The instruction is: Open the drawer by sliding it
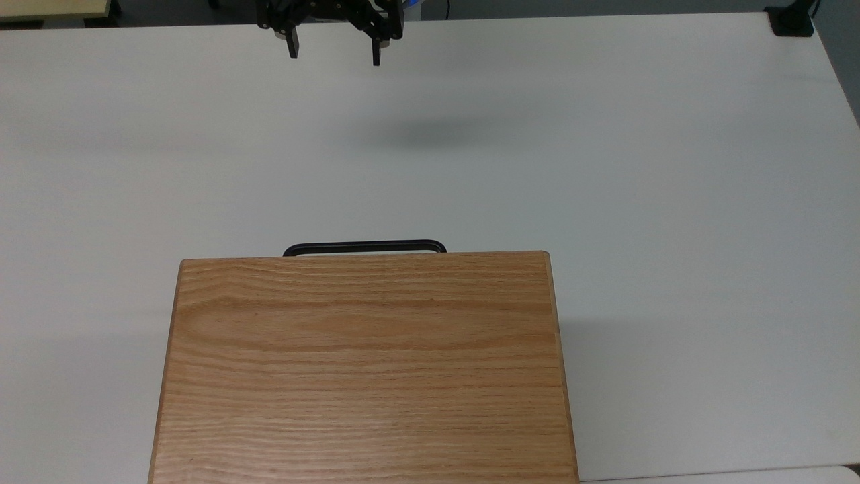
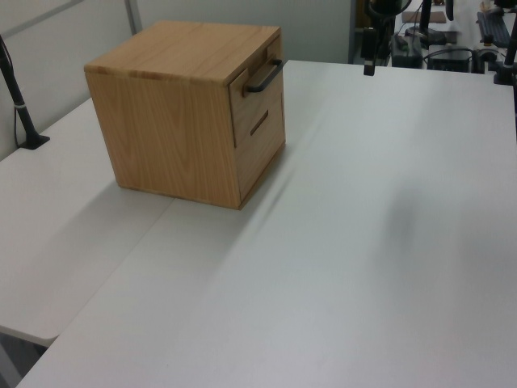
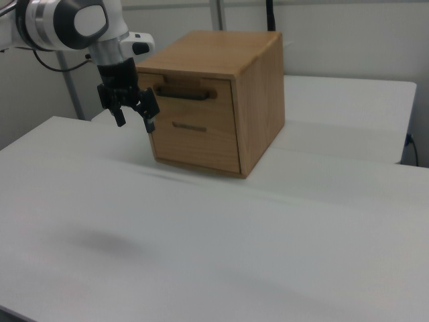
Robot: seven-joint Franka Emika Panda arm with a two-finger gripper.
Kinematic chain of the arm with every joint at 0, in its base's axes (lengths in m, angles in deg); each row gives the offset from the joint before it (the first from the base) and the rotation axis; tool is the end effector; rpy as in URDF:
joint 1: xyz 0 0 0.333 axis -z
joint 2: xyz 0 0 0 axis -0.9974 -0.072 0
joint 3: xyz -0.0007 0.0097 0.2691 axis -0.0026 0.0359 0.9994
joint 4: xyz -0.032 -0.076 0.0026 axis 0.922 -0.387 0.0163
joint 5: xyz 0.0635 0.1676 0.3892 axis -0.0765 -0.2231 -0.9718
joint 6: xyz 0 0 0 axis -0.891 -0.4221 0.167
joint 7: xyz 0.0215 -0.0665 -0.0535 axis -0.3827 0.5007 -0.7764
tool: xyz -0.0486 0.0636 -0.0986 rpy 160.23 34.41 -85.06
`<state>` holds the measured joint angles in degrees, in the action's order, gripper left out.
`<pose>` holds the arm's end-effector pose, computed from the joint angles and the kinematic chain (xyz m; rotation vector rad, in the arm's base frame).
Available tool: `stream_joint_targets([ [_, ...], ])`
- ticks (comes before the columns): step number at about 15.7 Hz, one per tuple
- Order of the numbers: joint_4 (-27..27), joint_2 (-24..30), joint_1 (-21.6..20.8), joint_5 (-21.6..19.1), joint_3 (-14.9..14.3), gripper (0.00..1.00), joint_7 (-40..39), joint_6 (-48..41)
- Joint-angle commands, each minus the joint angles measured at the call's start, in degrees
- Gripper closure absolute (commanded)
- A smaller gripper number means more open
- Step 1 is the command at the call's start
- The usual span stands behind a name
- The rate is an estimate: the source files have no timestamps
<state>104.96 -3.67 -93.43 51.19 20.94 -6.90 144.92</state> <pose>0.6089 0.0131 0.5237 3.1022 -0.0595 0.0669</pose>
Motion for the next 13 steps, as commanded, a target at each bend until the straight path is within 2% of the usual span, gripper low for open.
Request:
stream_joint_targets([
  [1, -1.0, -0.1, -0.4, 0.1, 0.1, 0.0, 1.3, -2.9],
  [13, -1.3, -0.2, -0.2, 0.0, 0.0, 0.0, 1.2, -5.0],
])
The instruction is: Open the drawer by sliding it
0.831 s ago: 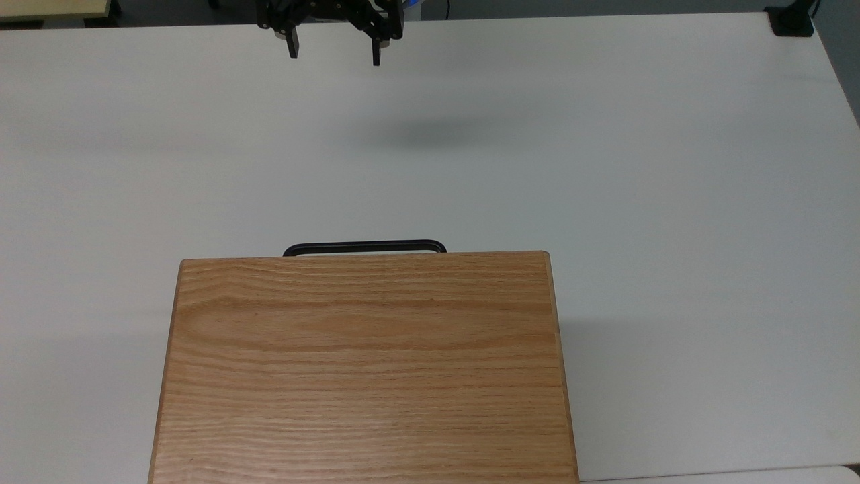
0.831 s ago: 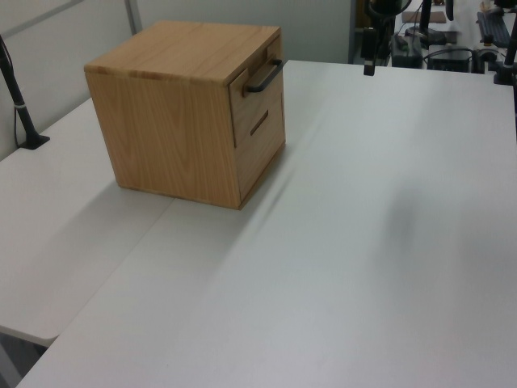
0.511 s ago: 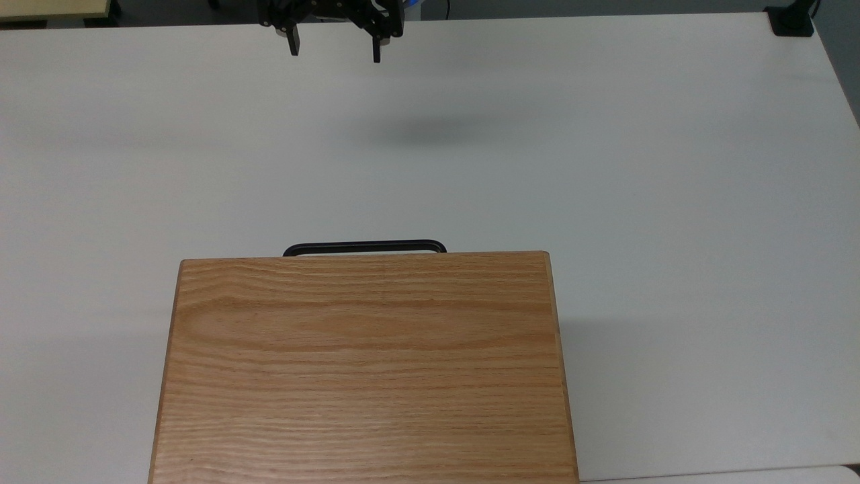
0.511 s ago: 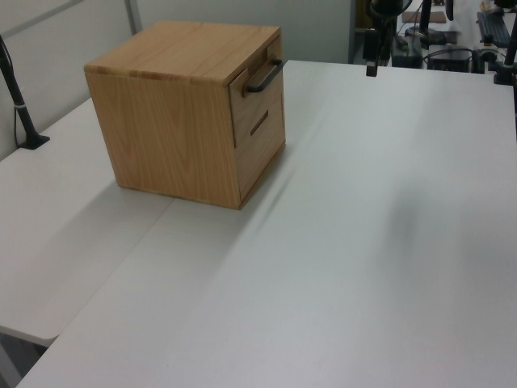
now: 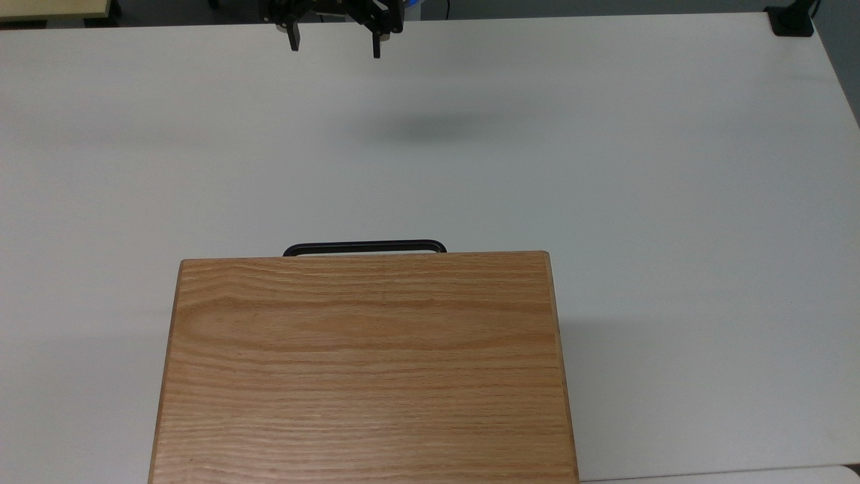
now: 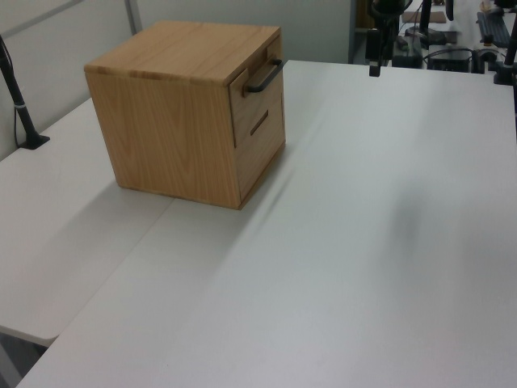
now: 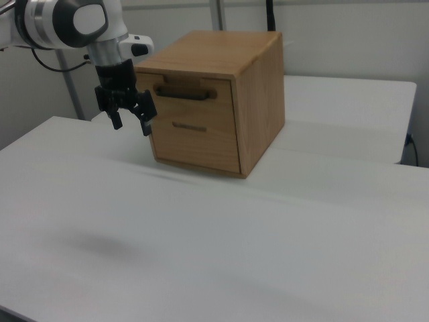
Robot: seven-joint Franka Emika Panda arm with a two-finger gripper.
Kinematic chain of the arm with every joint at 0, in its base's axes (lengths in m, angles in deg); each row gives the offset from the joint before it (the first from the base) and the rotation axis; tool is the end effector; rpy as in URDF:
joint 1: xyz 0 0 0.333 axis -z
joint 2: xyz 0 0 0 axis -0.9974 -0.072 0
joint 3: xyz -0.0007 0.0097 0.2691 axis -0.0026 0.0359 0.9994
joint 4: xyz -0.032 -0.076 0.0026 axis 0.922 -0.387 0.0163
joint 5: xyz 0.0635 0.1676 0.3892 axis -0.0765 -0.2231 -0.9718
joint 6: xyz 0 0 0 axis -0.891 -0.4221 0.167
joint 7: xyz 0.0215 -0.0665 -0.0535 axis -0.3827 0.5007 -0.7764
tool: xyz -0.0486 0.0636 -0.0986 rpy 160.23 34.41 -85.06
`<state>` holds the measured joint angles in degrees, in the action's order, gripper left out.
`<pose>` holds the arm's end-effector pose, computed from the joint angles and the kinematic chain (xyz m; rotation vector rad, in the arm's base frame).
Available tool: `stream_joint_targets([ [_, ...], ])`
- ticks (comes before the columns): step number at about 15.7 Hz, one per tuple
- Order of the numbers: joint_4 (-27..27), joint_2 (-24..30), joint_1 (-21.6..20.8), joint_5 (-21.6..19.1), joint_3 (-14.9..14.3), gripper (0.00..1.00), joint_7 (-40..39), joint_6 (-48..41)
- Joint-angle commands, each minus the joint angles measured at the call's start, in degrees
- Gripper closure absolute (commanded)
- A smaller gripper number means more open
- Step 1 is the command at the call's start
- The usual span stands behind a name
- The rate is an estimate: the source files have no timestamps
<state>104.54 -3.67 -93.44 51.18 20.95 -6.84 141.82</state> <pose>0.6027 0.0130 0.5226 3.1007 -0.0624 -0.0056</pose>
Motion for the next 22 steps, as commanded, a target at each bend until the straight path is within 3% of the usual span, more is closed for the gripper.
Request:
stream_joint_targets([
  [1, -0.7, -0.2, -0.2, 0.0, 0.0, 0.0, 1.2, -2.0],
  [14, -1.2, -0.5, -0.3, 0.8, 0.0, 0.0, 0.2, -5.0],
  [19, -3.8, -3.0, 0.0, 0.8, -0.2, 0.0, -1.4, -4.8],
  [22, -3.8, -3.7, 0.5, 0.3, -0.2, 0.0, -7.8, -1.7],
])
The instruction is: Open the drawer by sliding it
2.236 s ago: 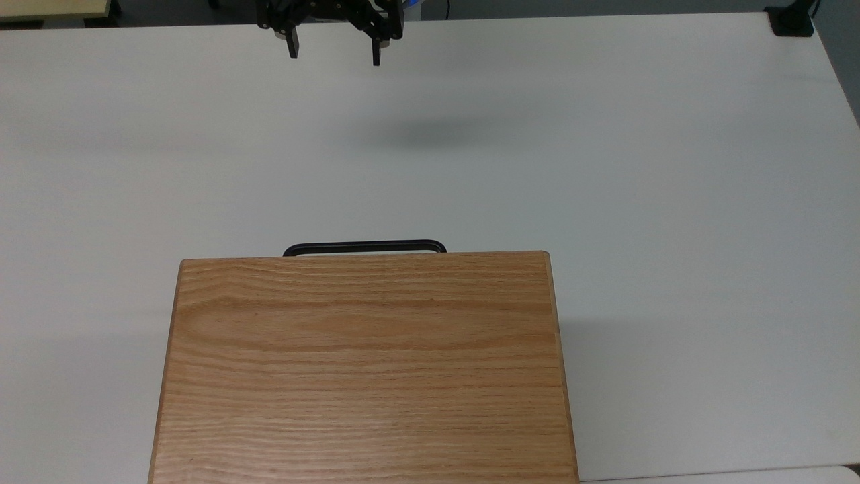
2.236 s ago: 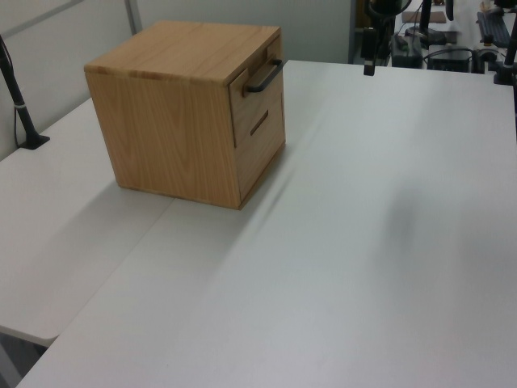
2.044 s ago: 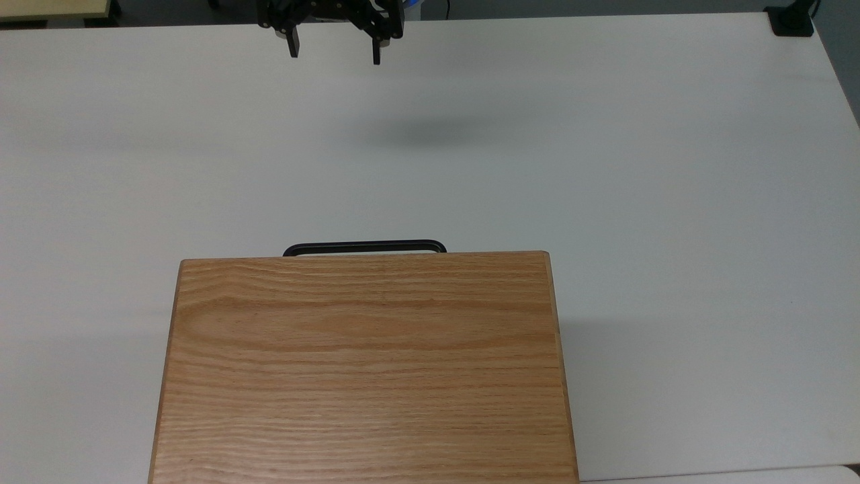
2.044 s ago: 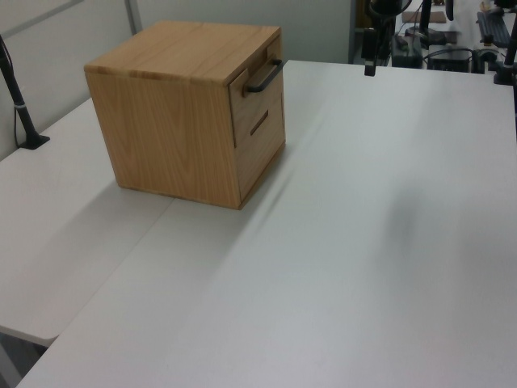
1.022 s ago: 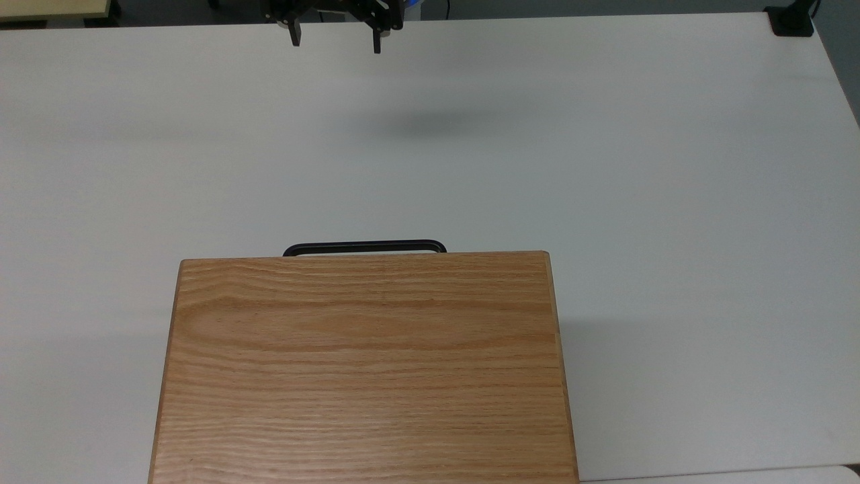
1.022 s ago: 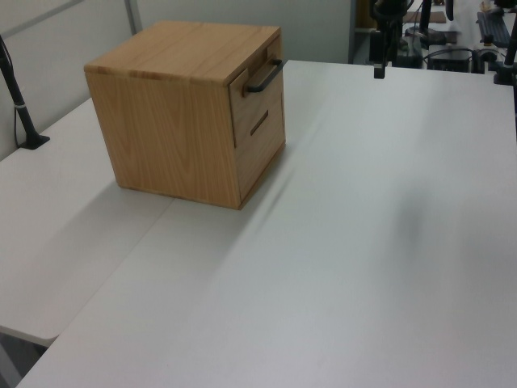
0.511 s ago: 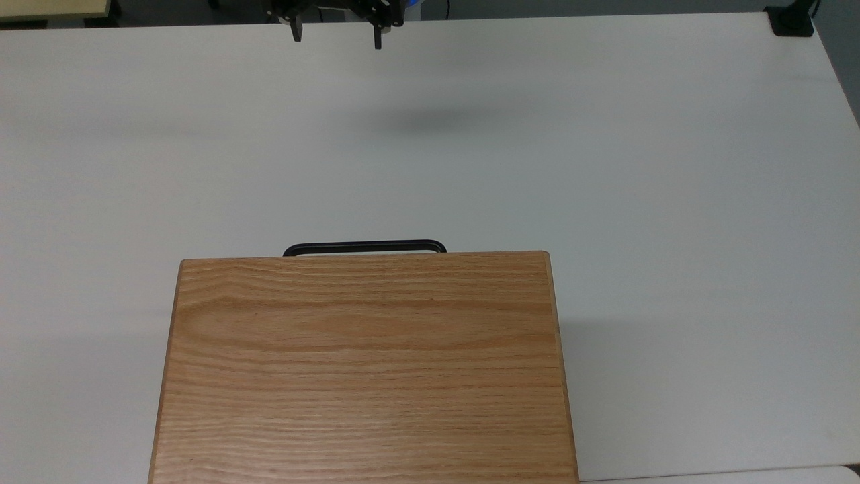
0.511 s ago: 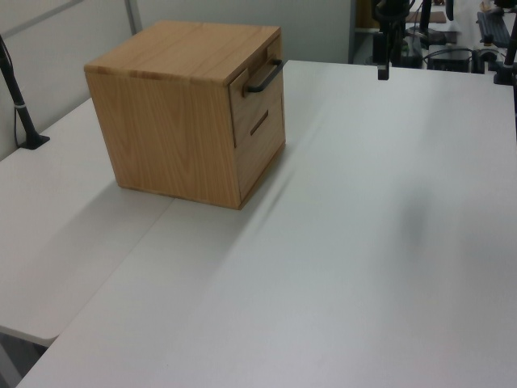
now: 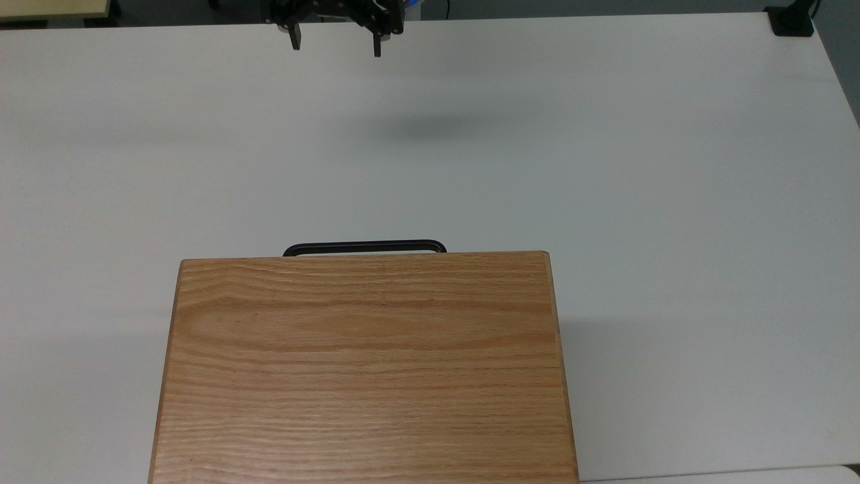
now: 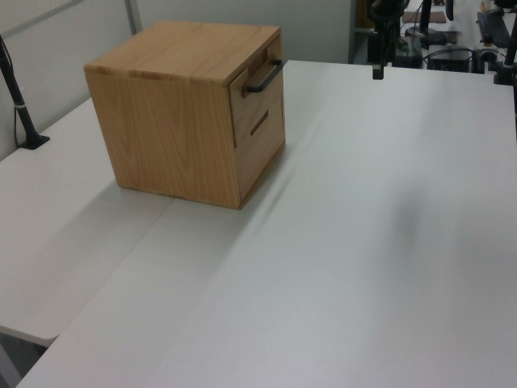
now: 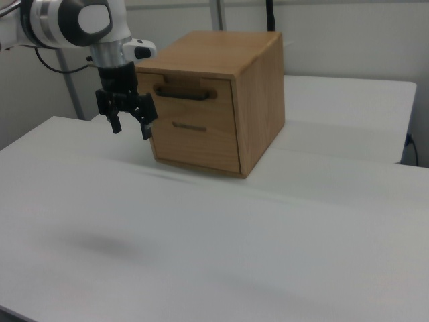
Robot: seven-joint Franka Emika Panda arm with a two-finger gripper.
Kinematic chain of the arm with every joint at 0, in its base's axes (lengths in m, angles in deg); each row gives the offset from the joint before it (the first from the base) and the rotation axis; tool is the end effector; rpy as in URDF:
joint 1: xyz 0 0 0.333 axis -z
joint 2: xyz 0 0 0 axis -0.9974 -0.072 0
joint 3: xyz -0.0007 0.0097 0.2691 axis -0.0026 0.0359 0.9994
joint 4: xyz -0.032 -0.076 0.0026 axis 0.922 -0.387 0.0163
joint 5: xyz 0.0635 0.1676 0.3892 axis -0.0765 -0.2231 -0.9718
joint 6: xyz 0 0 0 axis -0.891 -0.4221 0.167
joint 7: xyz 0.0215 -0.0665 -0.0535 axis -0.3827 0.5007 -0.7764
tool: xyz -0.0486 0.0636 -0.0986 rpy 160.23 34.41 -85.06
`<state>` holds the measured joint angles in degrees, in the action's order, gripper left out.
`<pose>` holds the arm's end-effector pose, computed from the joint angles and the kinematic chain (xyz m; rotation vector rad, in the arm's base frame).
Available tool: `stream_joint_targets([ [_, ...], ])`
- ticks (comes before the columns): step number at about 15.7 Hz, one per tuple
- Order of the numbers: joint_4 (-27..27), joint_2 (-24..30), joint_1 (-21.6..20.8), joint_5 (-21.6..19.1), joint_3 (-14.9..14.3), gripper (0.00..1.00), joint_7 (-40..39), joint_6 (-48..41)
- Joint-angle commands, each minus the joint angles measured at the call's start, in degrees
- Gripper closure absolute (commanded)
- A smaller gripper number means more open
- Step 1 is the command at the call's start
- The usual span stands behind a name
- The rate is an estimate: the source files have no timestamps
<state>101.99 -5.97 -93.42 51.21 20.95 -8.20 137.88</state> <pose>0.6046 0.0134 0.5155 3.0923 -0.0282 -0.1053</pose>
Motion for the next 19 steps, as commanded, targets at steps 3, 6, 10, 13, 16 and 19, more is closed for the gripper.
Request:
stream_joint_targets([
  [3, -1.4, -4.2, 0.7, -0.1, -0.1, 0.0, -3.6, 8.0],
  [6, -0.9, -4.3, 1.7, -0.2, -0.1, 0.0, -3.5, 13.1],
  [10, -0.9, -4.8, 2.0, -0.4, -0.1, 0.0, -8.2, 13.8],
  [13, -0.9, -4.8, 2.7, -0.5, -0.1, 0.0, -22.3, 15.6],
  [16, -1.0, -4.8, 2.7, 0.6, -0.1, 0.0, -37.0, 21.1],
  [19, -1.0, -4.8, 2.7, 3.2, -0.2, 0.0, -50.1, 24.8],
])
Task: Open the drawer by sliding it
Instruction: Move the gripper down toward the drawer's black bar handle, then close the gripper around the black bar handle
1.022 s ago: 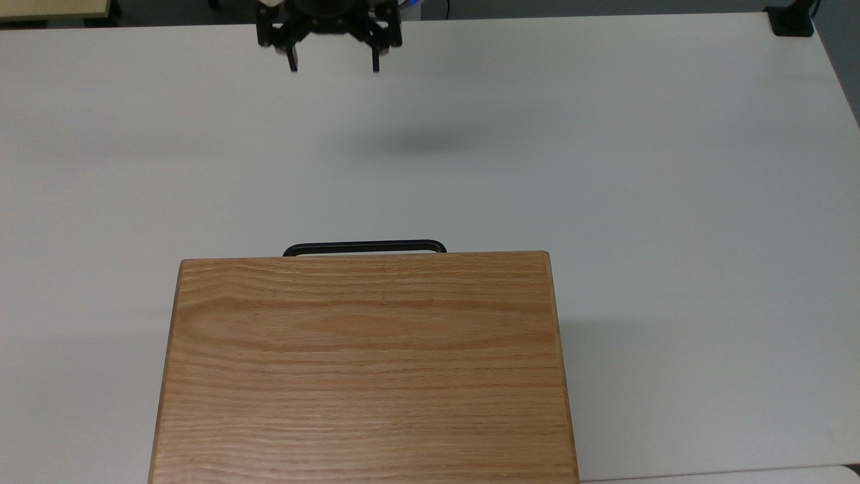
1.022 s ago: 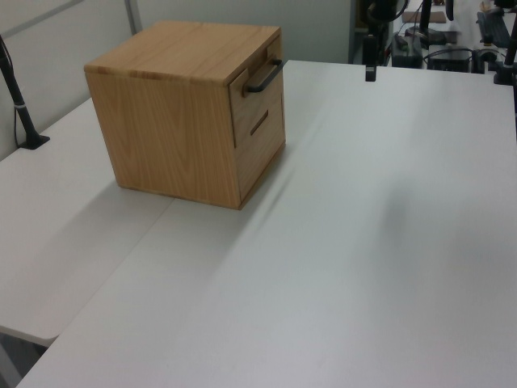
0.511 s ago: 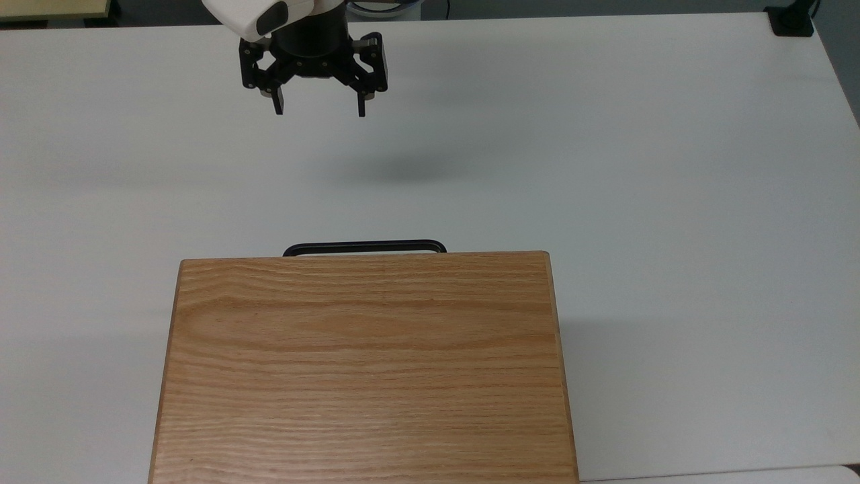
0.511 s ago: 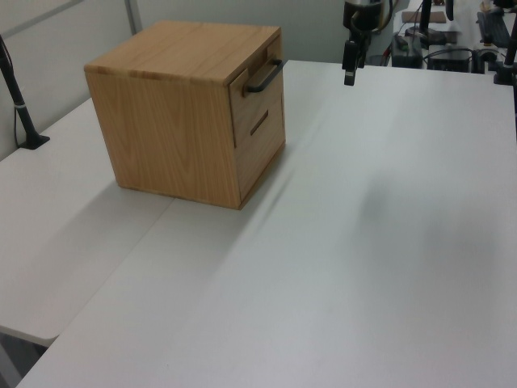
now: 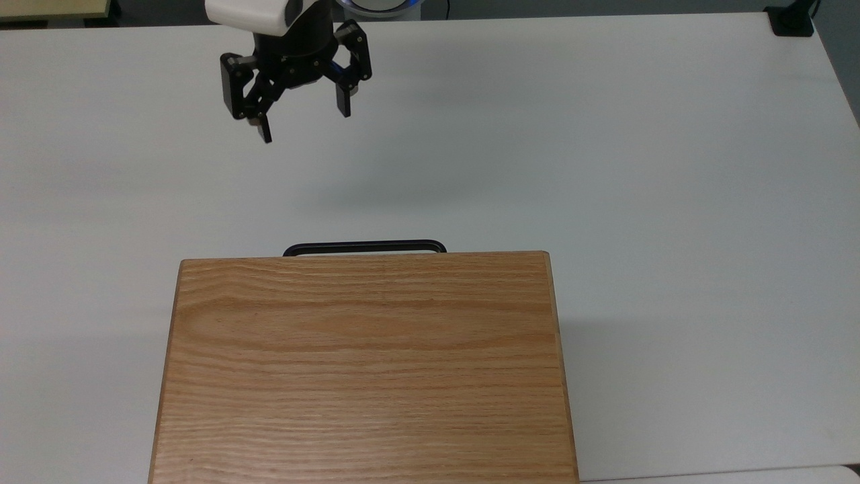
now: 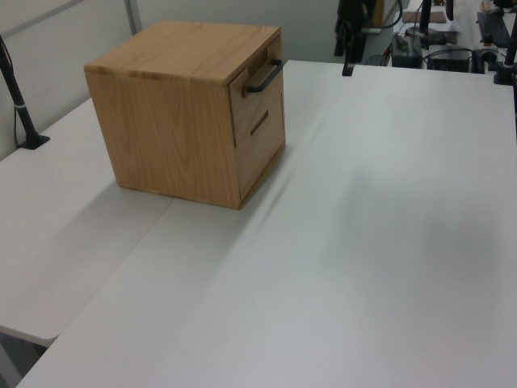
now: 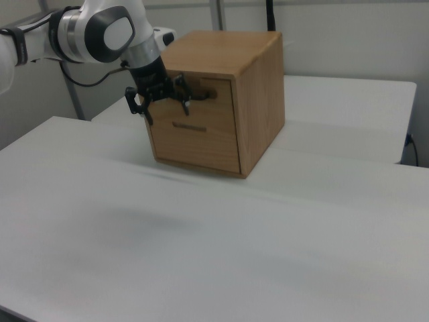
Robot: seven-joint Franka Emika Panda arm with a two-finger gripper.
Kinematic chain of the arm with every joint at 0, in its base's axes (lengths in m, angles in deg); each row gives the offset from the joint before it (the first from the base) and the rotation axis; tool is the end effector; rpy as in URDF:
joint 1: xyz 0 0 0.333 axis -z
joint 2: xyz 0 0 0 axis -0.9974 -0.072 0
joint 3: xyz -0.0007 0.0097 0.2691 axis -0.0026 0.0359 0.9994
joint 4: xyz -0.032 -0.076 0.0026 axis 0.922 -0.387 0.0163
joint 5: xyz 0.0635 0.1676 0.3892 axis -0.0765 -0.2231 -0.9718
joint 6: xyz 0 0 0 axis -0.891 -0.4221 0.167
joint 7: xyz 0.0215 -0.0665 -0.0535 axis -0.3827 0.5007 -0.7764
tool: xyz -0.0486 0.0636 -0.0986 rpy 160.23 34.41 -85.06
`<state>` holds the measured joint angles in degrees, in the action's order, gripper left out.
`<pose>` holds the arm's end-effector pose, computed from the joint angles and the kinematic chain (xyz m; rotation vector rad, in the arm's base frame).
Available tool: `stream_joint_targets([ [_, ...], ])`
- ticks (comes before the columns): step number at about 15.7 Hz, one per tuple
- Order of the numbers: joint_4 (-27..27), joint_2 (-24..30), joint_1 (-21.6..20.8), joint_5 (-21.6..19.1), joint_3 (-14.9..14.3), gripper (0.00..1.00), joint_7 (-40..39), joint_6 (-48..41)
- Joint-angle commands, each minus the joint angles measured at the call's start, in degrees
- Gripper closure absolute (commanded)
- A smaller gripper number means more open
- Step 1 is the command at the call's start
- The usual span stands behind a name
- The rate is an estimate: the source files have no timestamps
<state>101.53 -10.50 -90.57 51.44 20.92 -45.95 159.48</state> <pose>0.6640 -0.0152 0.5066 2.8639 0.8902 0.3126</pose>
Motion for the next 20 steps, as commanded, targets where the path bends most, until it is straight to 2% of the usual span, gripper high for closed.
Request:
stream_joint_targets([
  [1, -0.5, -0.3, -0.1, 4.3, -0.2, 0.0, -15.6, 3.9],
  [4, -0.7, -1.6, -0.7, 6.9, 0.0, 0.0, -20.9, 6.1],
  [8, 0.0, -3.1, -1.2, 14.2, 0.5, 0.0, -24.6, 17.3],
  [10, -0.1, -4.0, -2.3, 15.7, 0.4, 0.0, -24.7, 21.5],
  [14, 1.1, -4.1, -4.3, 17.2, 0.6, 0.0, -24.7, 22.0],
  [16, 1.6, -5.4, -5.6, 21.6, 0.6, 0.0, -24.6, 23.0],
  [17, 1.6, -5.7, -5.8, 23.0, 0.6, 0.03, -24.4, 23.5],
  [20, 1.6, -6.2, -6.3, 24.2, 0.6, 0.06, -24.7, 25.0],
])
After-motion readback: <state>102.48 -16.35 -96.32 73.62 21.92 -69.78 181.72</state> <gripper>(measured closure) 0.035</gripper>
